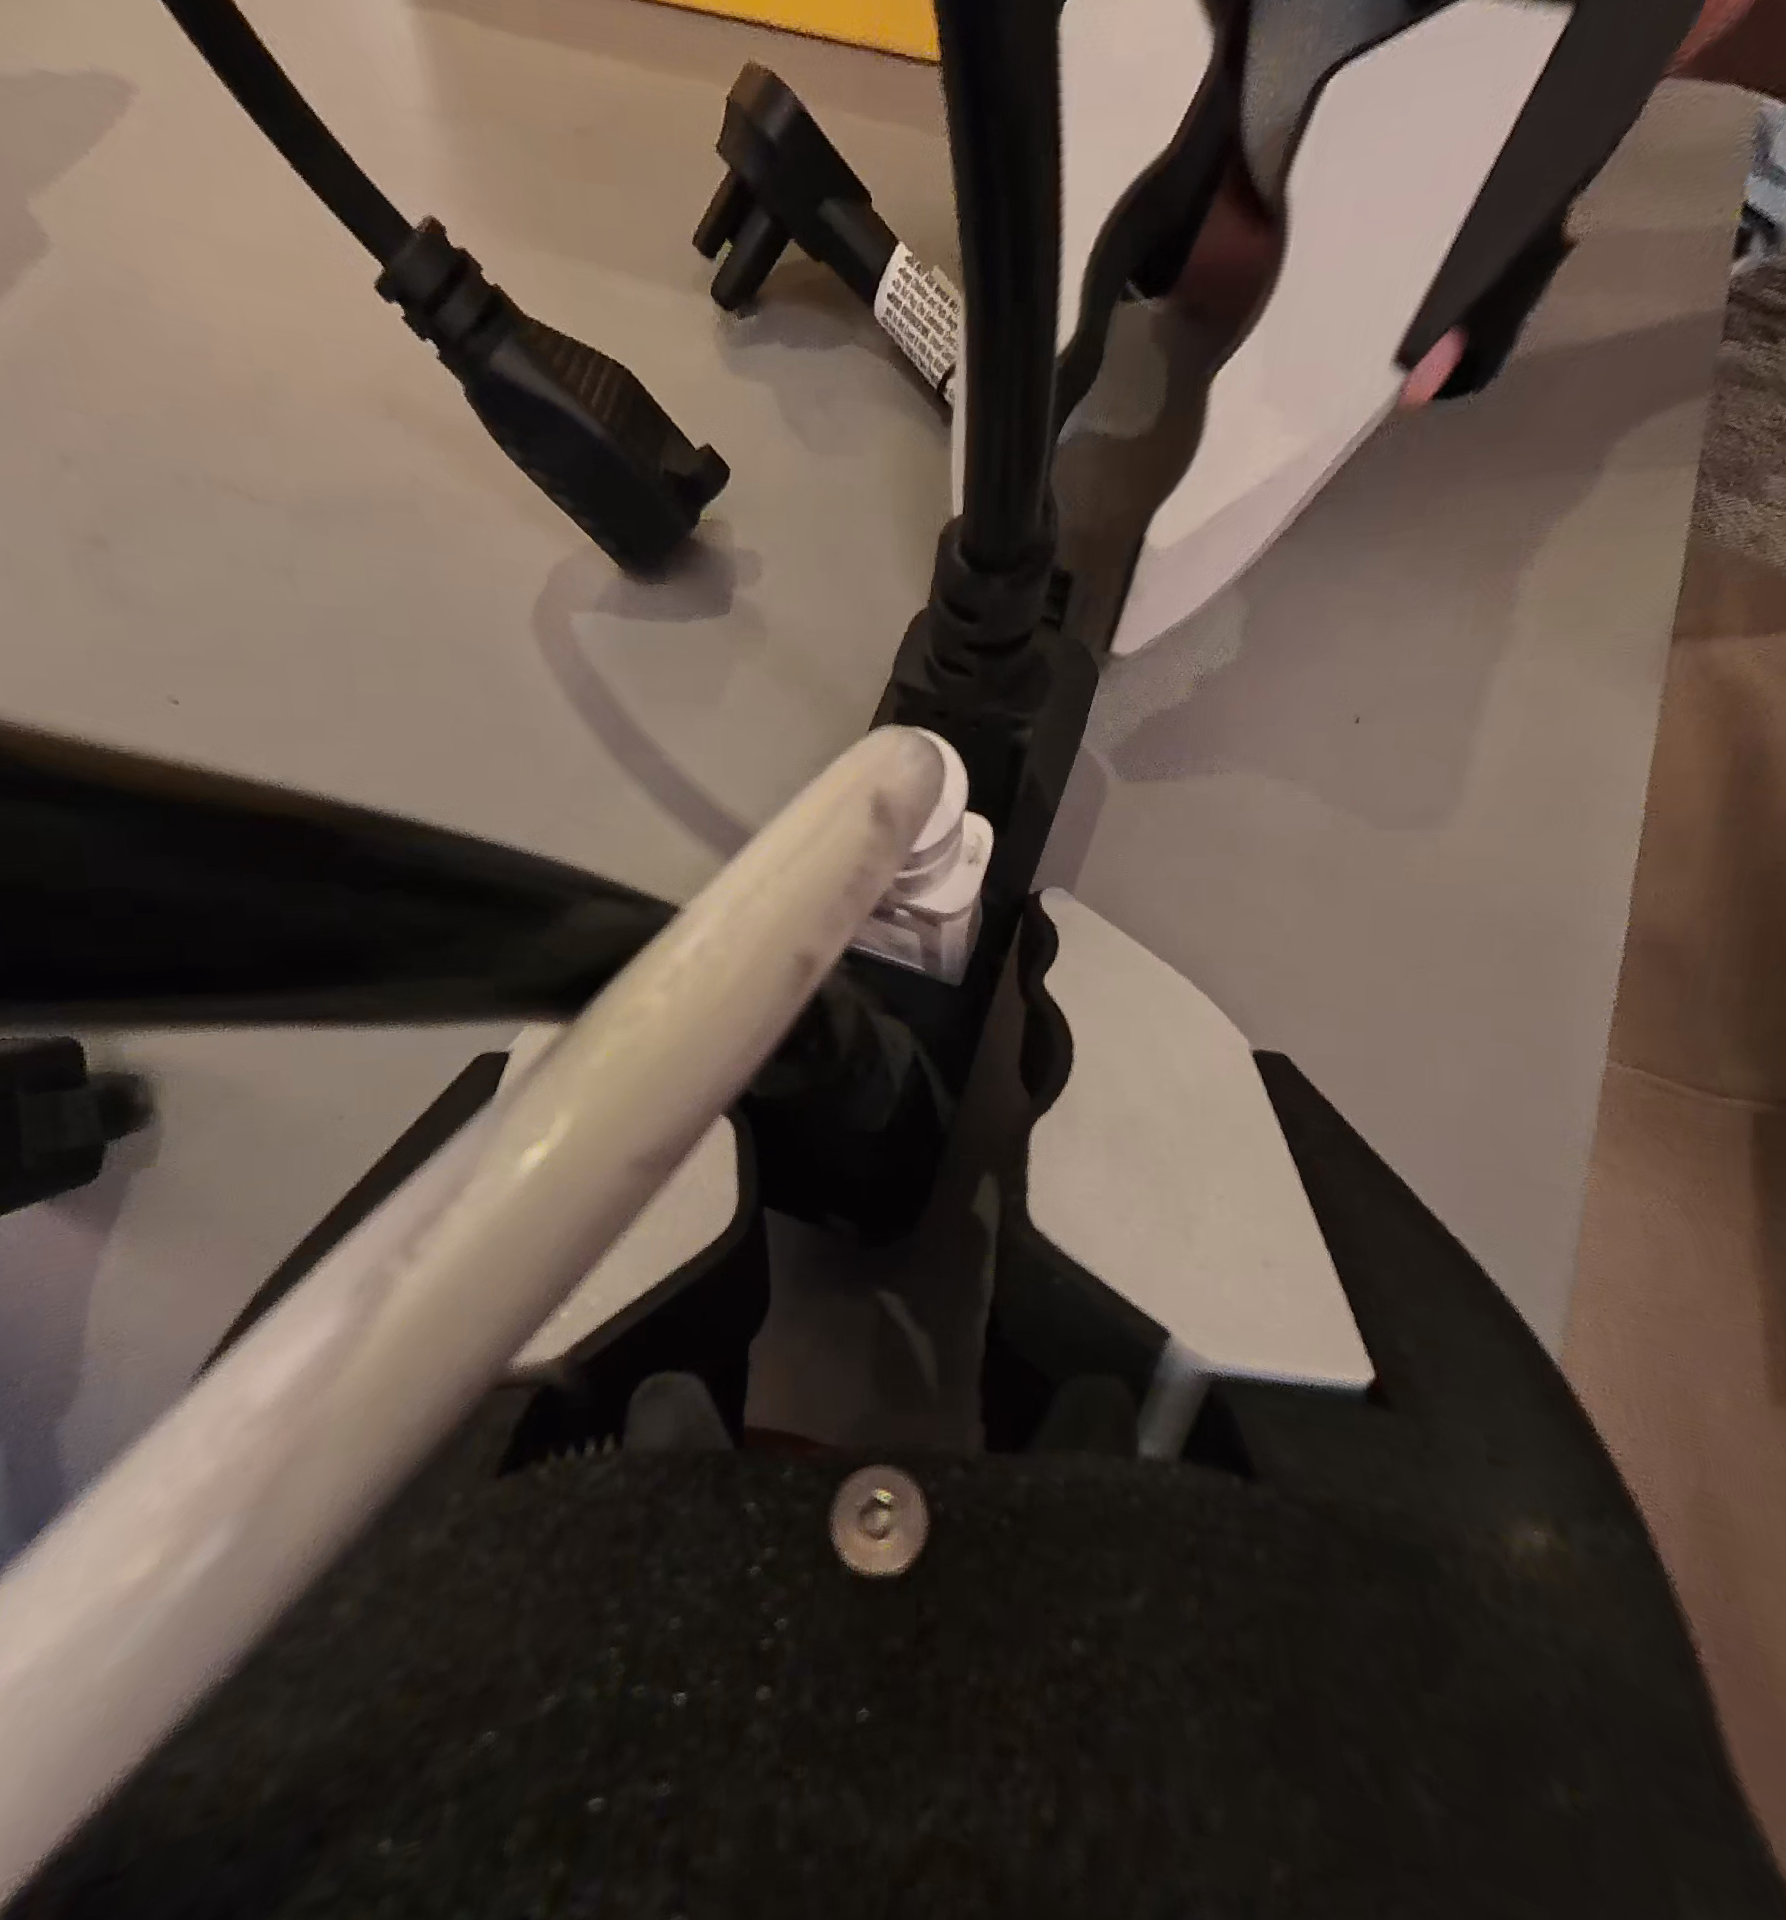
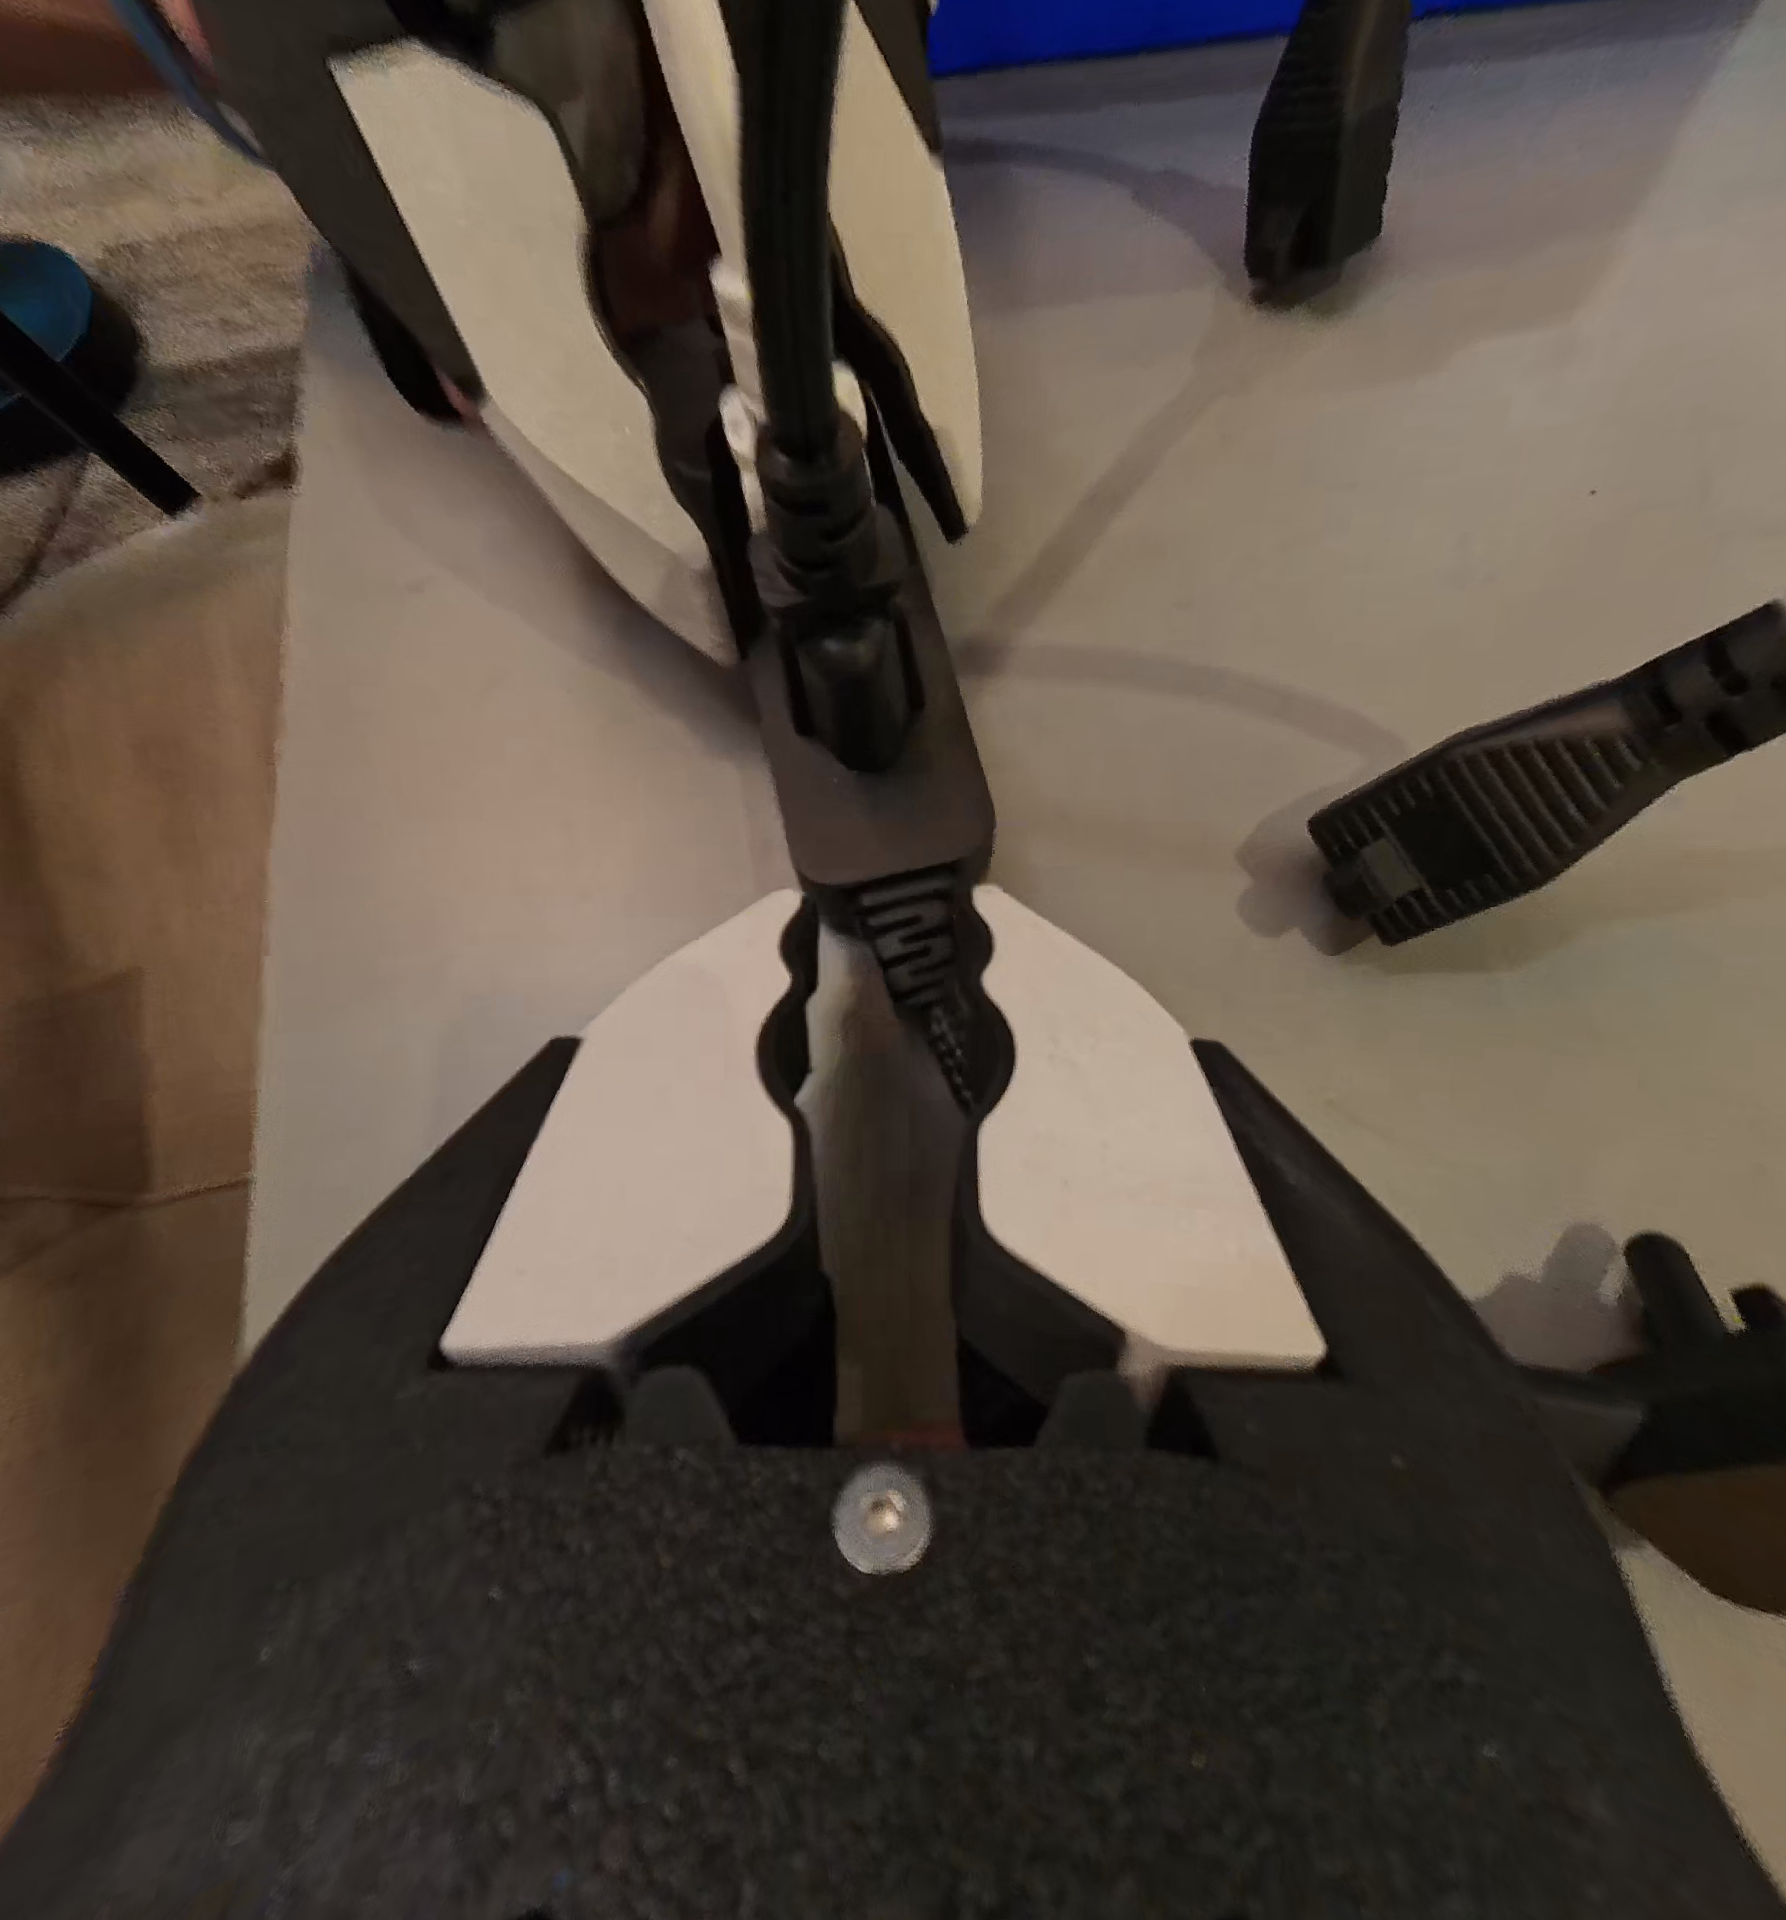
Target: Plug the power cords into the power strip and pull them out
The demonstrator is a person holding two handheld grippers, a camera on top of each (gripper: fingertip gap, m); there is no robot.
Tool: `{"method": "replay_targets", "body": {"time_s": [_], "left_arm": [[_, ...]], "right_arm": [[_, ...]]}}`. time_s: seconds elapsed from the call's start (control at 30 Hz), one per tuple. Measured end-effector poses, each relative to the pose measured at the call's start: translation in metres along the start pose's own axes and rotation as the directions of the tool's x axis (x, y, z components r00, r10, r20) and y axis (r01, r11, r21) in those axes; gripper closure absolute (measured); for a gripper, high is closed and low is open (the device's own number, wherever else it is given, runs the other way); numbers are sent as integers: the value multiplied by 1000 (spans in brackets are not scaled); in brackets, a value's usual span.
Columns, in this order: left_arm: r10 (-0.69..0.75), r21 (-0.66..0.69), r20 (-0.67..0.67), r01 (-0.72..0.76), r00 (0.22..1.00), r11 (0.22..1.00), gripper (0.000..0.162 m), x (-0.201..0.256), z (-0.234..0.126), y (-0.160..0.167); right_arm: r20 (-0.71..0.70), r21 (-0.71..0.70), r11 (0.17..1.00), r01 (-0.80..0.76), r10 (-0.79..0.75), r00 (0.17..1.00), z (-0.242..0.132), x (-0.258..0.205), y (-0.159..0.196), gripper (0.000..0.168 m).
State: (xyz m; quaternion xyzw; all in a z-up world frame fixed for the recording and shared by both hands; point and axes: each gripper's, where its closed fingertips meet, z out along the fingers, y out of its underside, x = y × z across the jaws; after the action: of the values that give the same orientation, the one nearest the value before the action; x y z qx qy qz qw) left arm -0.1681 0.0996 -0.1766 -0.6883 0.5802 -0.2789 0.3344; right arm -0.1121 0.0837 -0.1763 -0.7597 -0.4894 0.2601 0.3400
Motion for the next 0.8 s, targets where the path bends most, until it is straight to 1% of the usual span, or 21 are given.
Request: {"method": "replay_targets", "body": {"time_s": [0.1, 0.17, 0.27, 0.3, 0.37, 0.43, 0.5, 0.6, 0.7, 0.8], "left_arm": [[-12, 0, 3, 12, 1000, 1000, 112, 1, 3, -2], [-12, -1, -3, 12, 1000, 1000, 112, 4, 5, -3], [-1, -2, -12, 1, 1000, 1000, 113, 8, 8, -5], [3, -2, -15, -3, 1000, 1000, 113, 9, 8, -5], [7, -2, -25, -7, 1000, 1000, 114, 10, 8, -5], [20, -1, -38, -20, 999, 1000, 115, 12, 8, -4], [34, 0, -43, -34, 998, 999, 115, 15, 9, -4], [41, -1, -42, -41, 998, 999, 116, 15, 10, -5], [48, -3, -37, -49, 998, 999, 120, 16, 12, -7], [64, 0, -25, -64, 998, 998, 117, 15, 13, -7]], "right_arm": [[34, 129, 991, -28, 24, 999, -7, -7, -26, 141], [20, 166, 986, 10, -14, 1000, -4, -12, -39, 138], [-80, 90, 988, 122, -115, 990, 9, -6, -38, 132], [-86, 79, 988, 134, -127, 988, 13, -5, -38, 130], [-65, 88, 988, 123, -118, 991, 18, -6, -39, 142], [-17, 82, 991, 104, -103, 995, 17, -8, -37, 142], [-2, 86, 988, 126, -127, 992, 15, -10, -36, 143], [28, 94, 990, 101, -104, 994, 14, -10, -35, 143], [13, 37, 992, 120, -121, 993, 15, -8, -36, 143], [3, 34, 991, 126, -126, 992, 15, -6, -36, 143]]}}
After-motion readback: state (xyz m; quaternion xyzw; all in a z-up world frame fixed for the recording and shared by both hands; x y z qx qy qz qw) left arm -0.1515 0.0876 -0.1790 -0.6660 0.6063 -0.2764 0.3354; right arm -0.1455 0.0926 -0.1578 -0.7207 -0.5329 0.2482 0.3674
